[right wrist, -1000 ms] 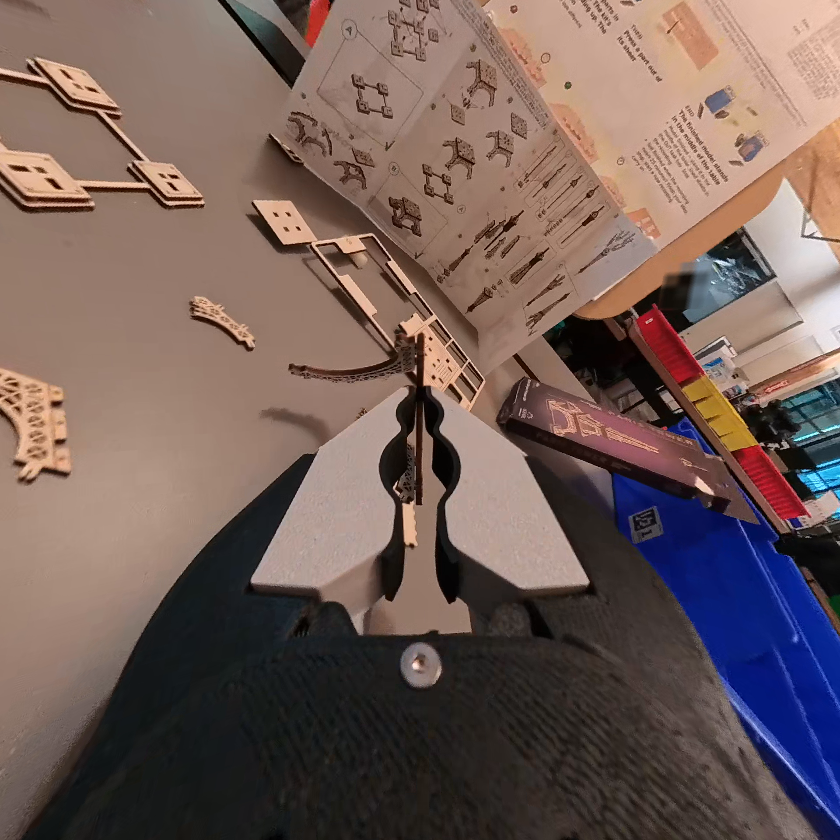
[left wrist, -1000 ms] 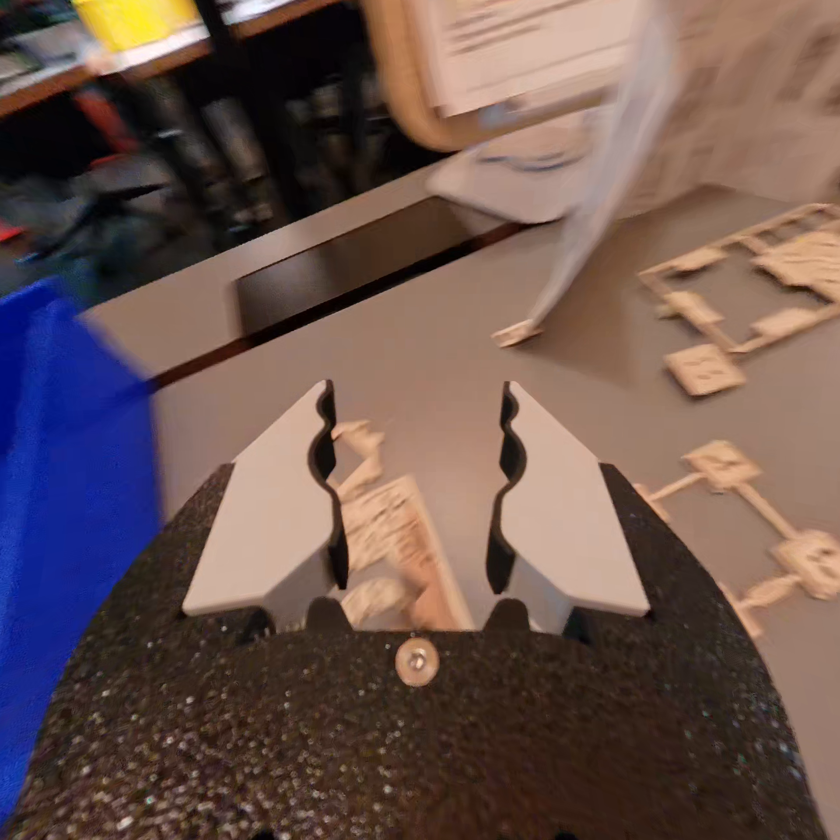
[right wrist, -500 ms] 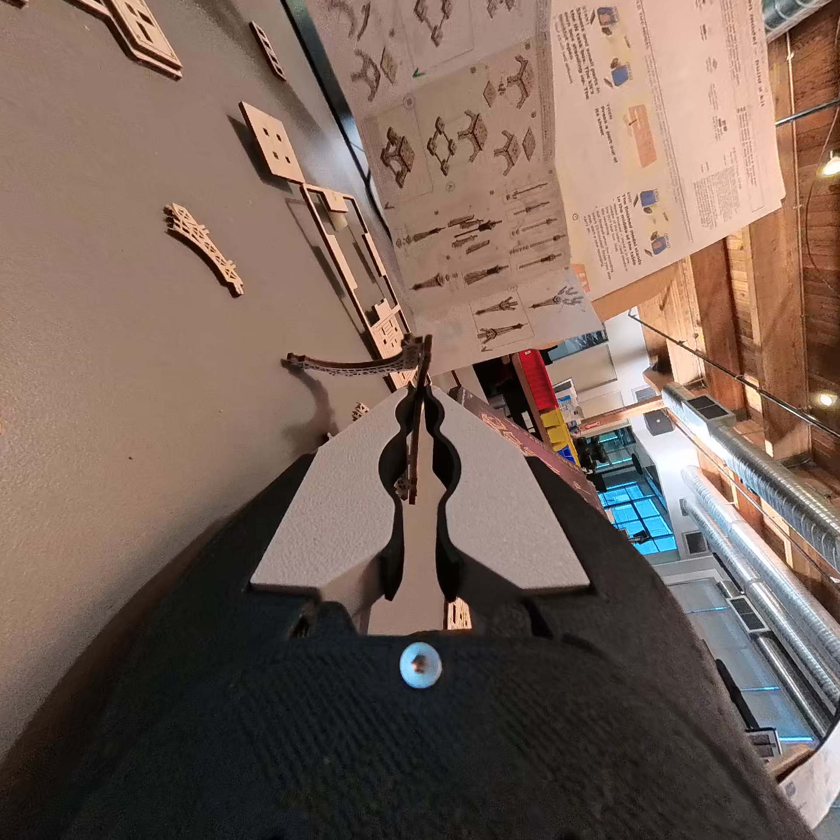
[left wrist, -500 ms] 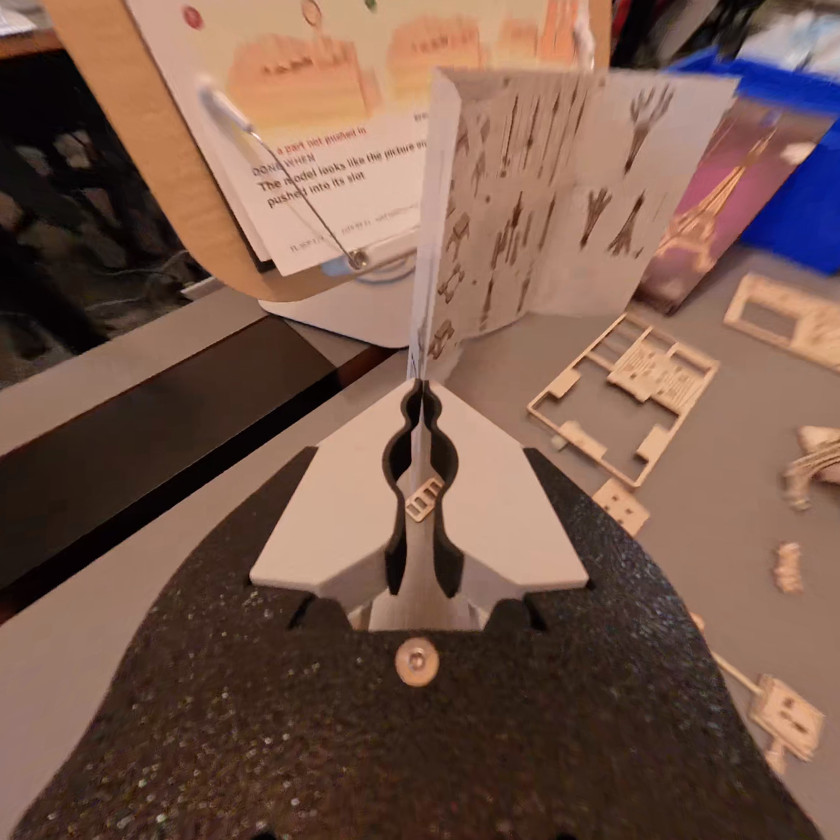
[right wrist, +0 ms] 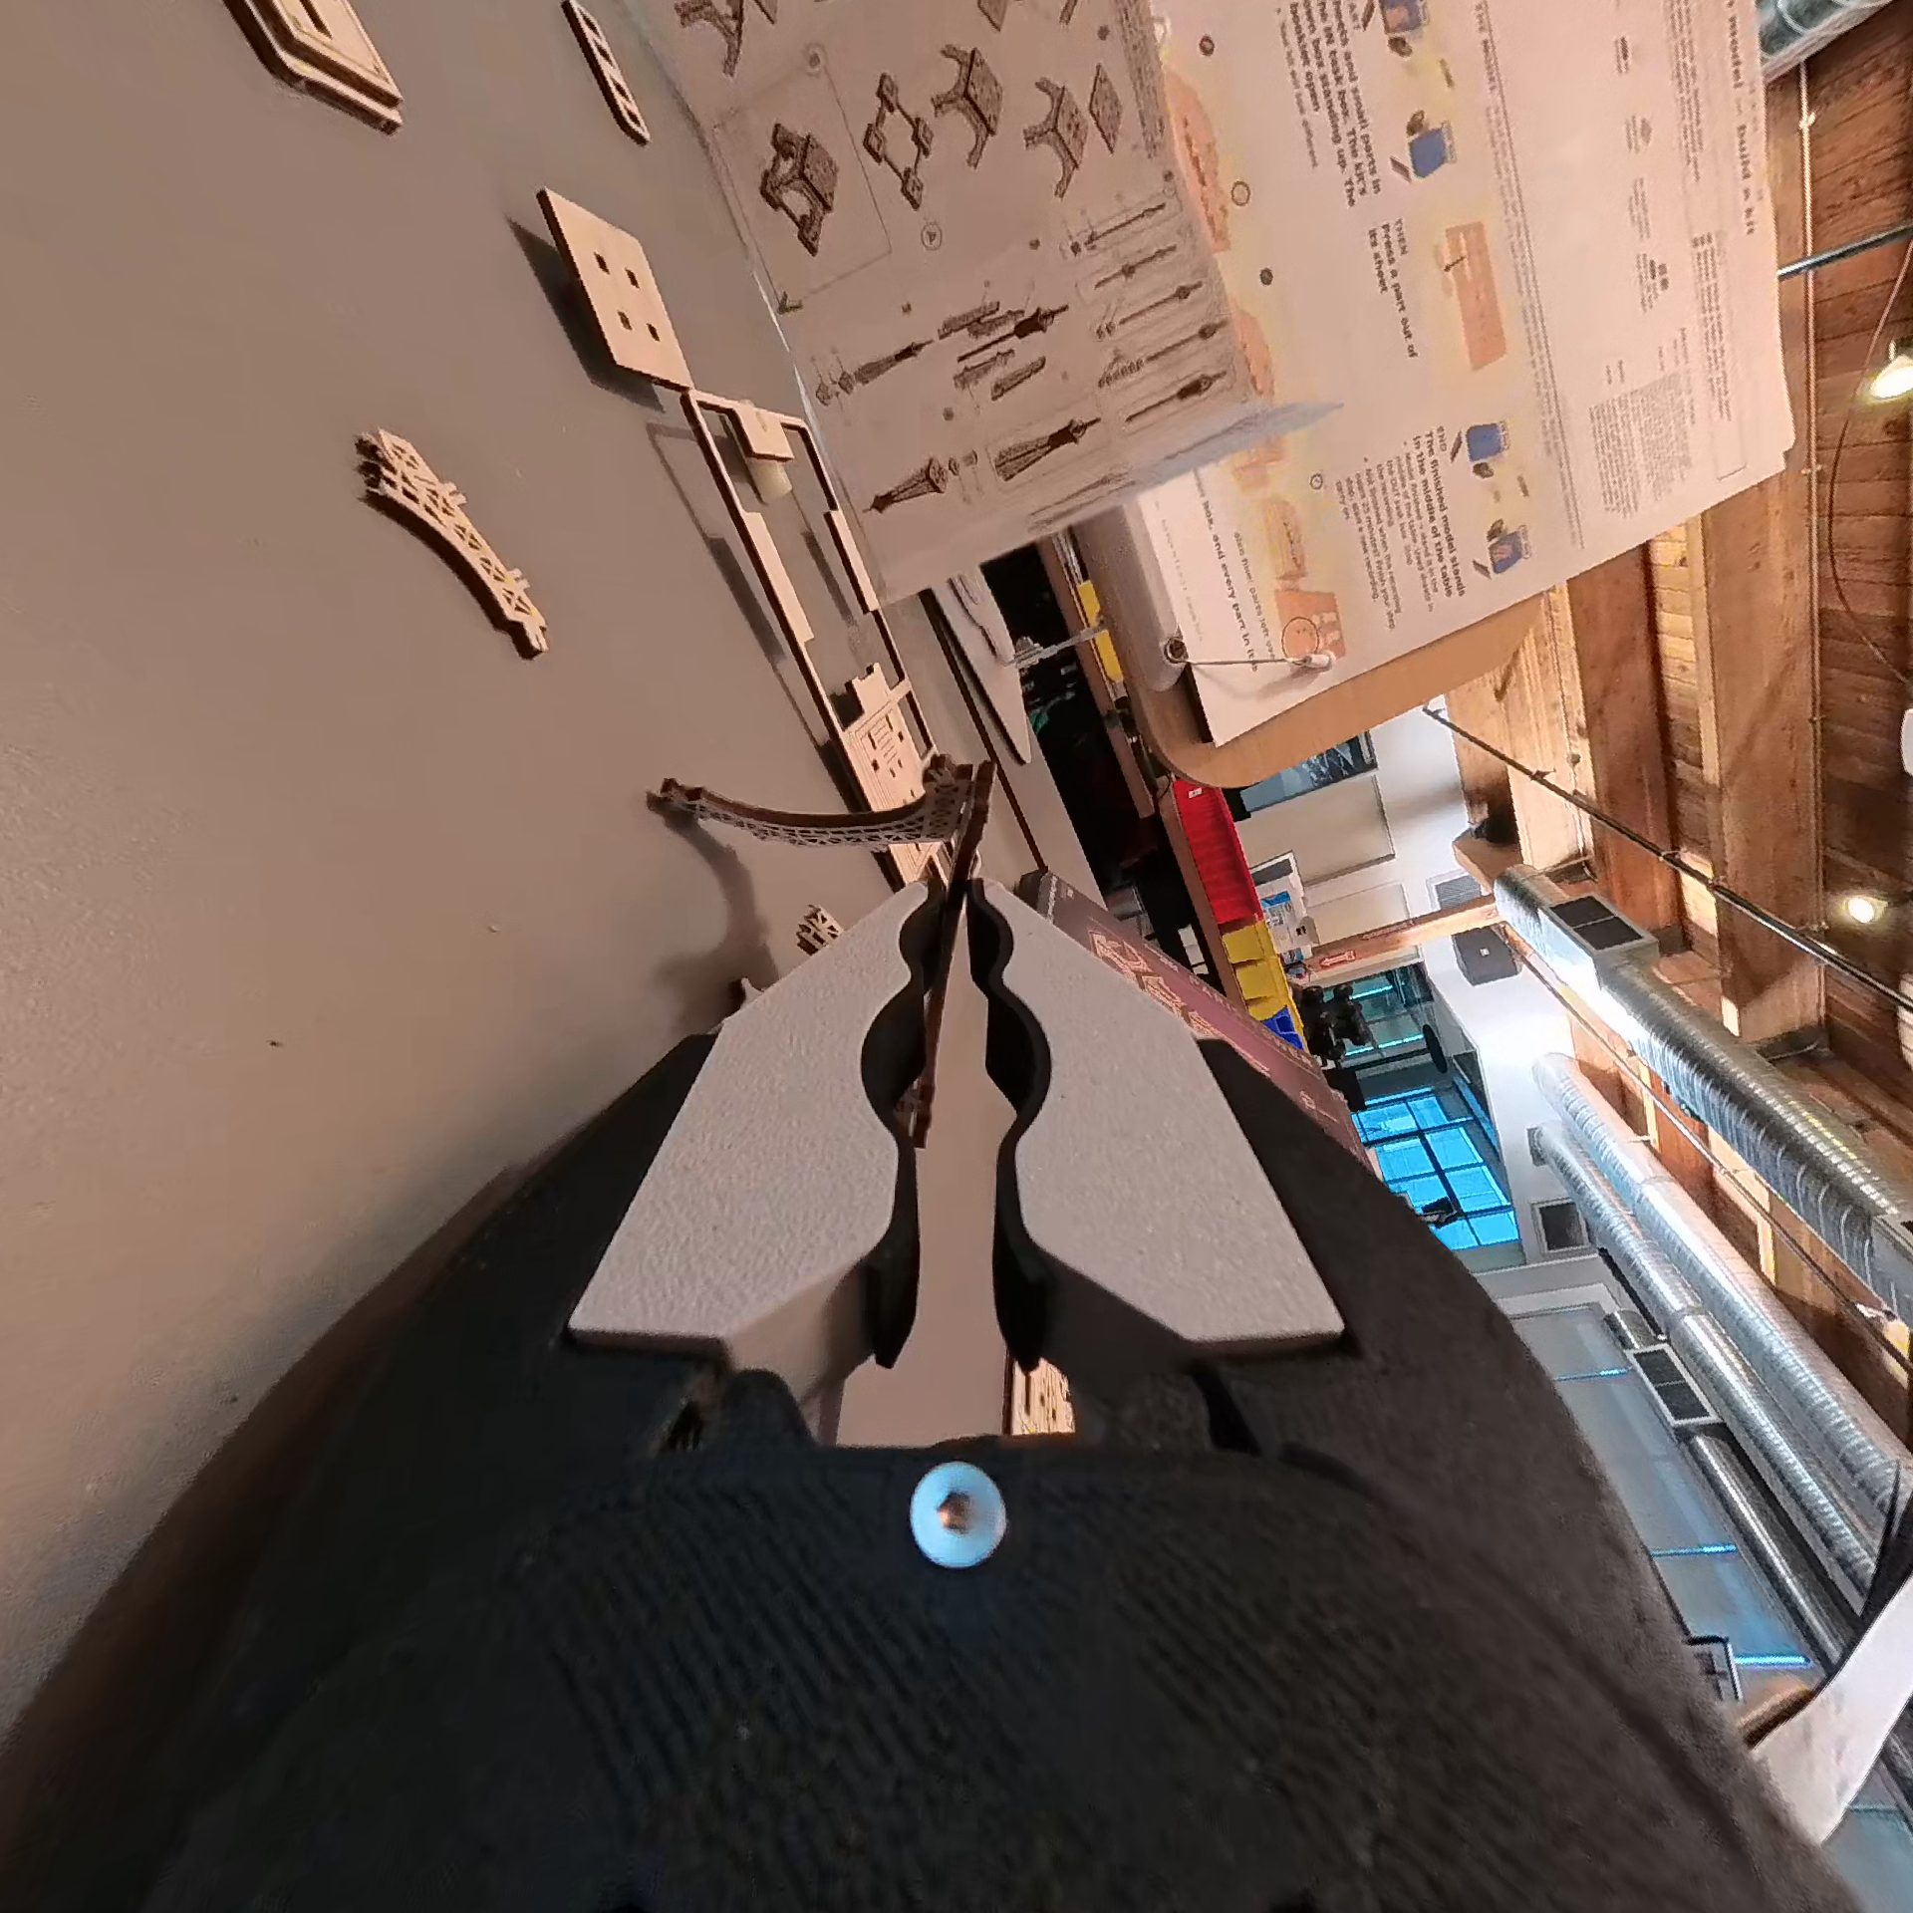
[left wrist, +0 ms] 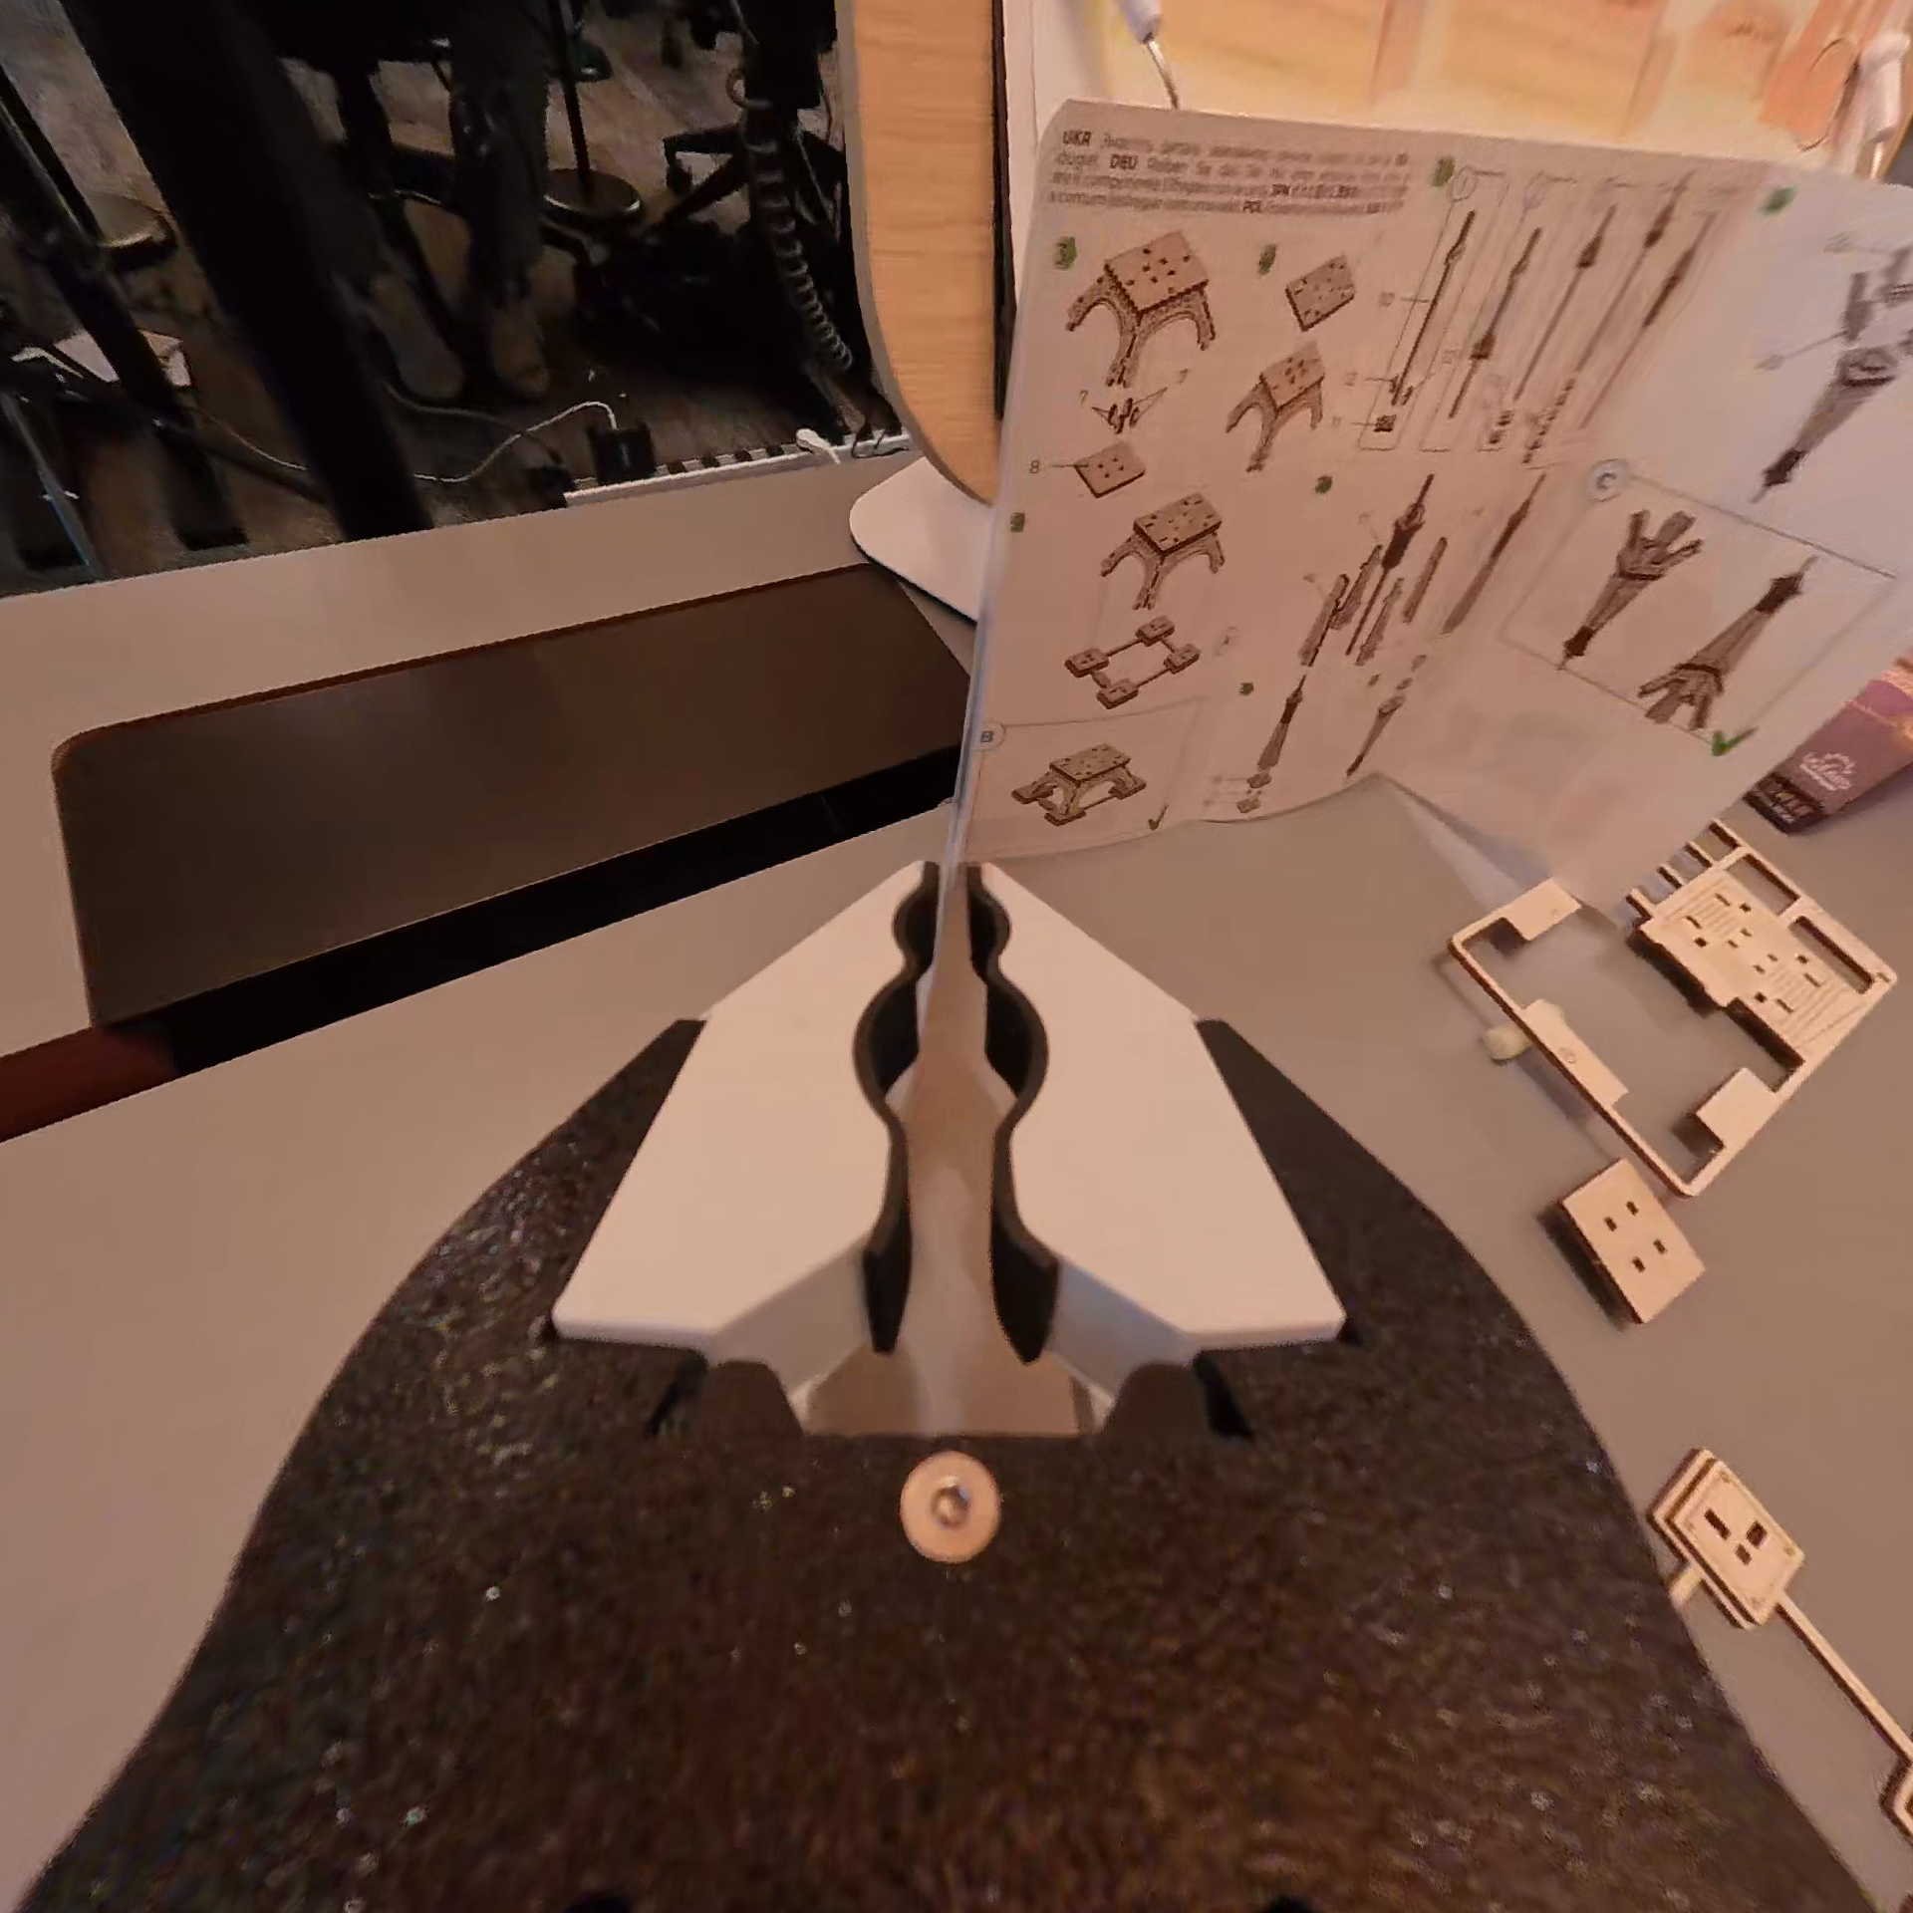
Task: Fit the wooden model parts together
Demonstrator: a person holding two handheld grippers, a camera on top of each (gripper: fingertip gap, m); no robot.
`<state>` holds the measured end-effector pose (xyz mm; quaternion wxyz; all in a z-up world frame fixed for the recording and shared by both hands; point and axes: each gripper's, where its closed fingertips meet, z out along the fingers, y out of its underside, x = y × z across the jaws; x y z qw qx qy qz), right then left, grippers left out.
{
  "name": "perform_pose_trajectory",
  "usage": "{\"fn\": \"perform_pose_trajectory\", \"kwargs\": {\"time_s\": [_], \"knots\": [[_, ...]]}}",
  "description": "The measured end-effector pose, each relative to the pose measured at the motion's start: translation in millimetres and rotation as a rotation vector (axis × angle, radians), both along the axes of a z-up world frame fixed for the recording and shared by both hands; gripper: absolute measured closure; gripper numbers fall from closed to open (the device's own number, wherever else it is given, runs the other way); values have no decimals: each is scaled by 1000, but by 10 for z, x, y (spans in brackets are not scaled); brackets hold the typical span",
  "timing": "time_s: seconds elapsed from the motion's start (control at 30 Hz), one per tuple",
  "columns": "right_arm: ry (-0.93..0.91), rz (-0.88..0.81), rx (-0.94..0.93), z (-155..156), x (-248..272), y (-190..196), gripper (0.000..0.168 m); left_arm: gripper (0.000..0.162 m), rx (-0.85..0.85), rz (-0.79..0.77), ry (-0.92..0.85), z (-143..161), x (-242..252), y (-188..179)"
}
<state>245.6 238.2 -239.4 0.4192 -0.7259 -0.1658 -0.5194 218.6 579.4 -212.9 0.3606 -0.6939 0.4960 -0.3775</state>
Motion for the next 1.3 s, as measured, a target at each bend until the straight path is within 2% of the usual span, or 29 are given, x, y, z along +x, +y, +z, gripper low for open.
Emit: {"fn": "perform_pose_trajectory", "kwargs": {"time_s": [0.1,0.23,0.33,0.43,0.5,0.6,0.67,0.8,0.83,0.93,1.0,1.1,1.2,1.3], "knots": [[5,-8,2,0,18,-3,167,132,28,21,28,-15,-16,18],[-9,-2,-2,3,7,4,167,109,67,54,27,155,-117,7],[-17,10,5,22,-18,9,168,98,143,102,15,394,-379,-5],[-32,12,22,64,-29,2,168,92,278,294,82,538,-952,241],[-18,14,44,91,-25,-7,168,84,377,470,204,522,-1517,512],[34,14,86,126,4,-26,168,78,416,624,373,345,-2237,767],[52,13,98,137,18,-32,168,73,366,636,476,116,-2513,809],[56,42,95,134,-27,-10,168,107,346,614,564,-252,-2696,926],[59,48,95,133,-33,-8,168,124,332,601,557,-332,-2688,950],[64,55,97,136,-42,-7,168,156,363,526,493,-318,-2574,954],[65,60,103,147,-50,-11,168,157,302,517,456,-247,-2557,932],[68,59,122,174,-45,-28,168,158,196,549,266,170,-2588,916],[71,59,126,179,-43,-31,168,158,48,575,-45,822,-2695,895],[69,63,109,153,-51,-18,168,158,62,541,-200,1427,-2884,839]]}}
